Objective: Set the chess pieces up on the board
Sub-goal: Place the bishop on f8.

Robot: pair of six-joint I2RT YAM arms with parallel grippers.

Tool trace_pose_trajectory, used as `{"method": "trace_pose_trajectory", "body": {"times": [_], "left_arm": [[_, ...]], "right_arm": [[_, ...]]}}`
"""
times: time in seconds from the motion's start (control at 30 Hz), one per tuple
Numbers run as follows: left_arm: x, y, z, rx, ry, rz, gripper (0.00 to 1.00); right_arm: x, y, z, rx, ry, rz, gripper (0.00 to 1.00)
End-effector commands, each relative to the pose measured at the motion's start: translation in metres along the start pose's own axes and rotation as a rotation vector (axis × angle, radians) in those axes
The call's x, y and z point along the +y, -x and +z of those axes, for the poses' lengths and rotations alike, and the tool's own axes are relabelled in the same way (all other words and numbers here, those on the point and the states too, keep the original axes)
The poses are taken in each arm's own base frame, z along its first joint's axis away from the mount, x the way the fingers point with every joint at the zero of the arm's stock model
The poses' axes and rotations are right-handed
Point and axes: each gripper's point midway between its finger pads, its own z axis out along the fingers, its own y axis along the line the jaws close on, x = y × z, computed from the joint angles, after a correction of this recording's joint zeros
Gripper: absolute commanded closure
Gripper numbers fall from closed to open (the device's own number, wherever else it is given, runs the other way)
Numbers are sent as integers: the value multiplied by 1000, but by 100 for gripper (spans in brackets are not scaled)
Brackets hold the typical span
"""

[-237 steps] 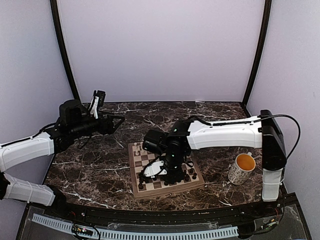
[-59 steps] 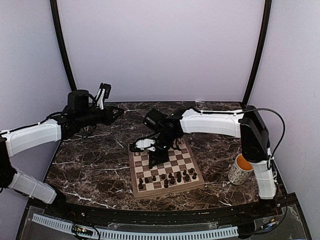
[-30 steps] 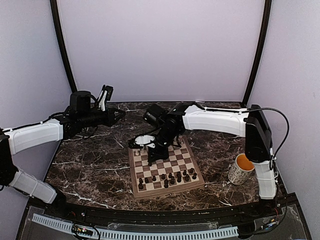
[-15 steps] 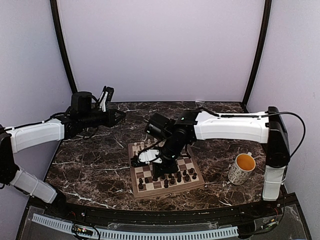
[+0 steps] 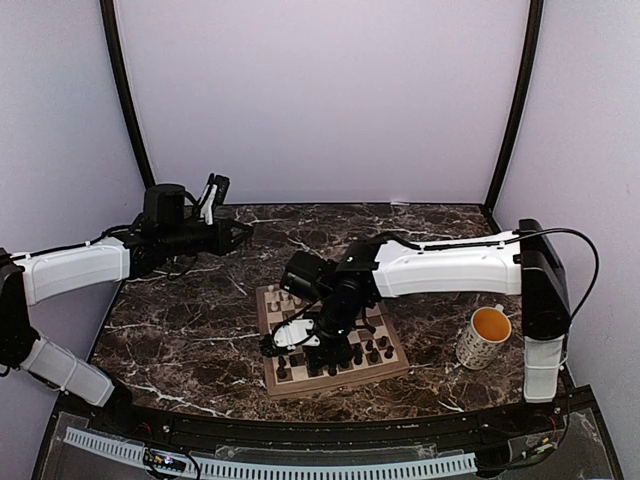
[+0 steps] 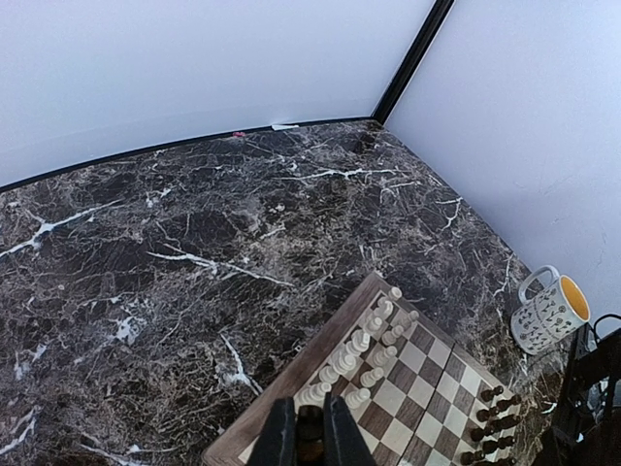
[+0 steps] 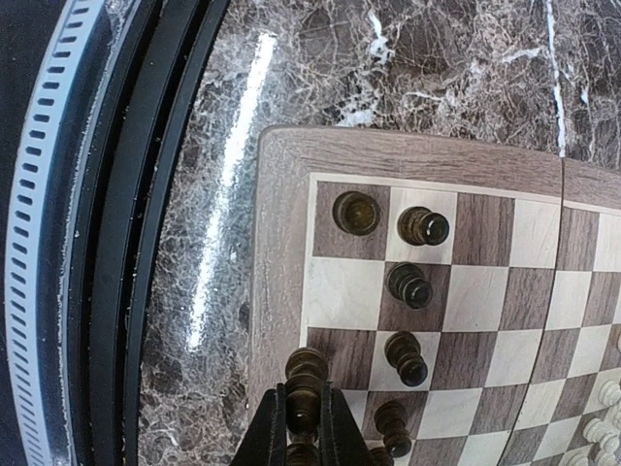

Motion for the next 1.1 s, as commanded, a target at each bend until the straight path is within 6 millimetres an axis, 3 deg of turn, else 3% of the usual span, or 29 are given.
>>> {"method": "trace_pose_trajectory", "body": {"times": [0.0,0.5,0.77,1.07], "left_arm": [[-4,12,-3,-28,-19,3,100],[-4,10,-1,-19,-24,0,100],[-4,8,1,-13,-28,-4,100],[-5,8,2,-8,-37,-7,100]], "right_arm": [[-4,0,8,16,-19,3,96],[-10,-5,19,35,-42,10,94],[-11,-4,13,29,-54,13,84],[-7,-3,14,26,-27,14,82]]}}
